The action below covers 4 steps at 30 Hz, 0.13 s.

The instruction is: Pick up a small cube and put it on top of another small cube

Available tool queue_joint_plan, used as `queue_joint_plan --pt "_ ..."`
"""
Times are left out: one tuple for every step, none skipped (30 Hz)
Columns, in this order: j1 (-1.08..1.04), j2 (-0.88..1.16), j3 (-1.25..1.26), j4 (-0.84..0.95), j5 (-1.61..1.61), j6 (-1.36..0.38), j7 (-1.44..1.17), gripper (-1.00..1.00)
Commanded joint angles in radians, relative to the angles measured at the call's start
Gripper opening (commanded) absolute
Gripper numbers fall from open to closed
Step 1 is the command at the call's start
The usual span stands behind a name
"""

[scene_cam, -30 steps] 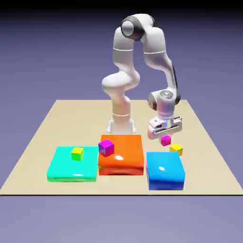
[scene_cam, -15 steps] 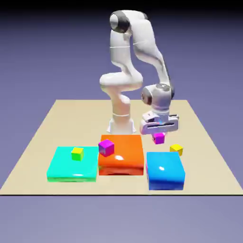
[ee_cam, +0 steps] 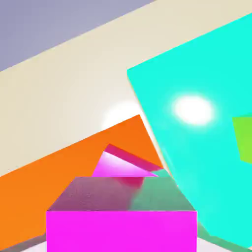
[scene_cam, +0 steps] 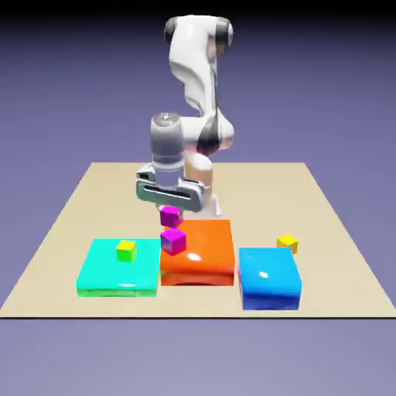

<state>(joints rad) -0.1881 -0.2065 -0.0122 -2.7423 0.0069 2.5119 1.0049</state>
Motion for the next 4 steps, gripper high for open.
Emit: queue_joint_plan --pt "0.0 0.0 0.0 0.0 -0.002 0.0 0.001 1.0" --pt "0.0 0.0 0.0 0.0 -0.002 0.0 0.001 1.0" --pt "0.0 -0.03 0.0 0.013 -0.002 -0.044 0.002 1.0" --pt "-0.001 -0.061 0.0 0.026 -0.003 -0.087 0.002 1.0"
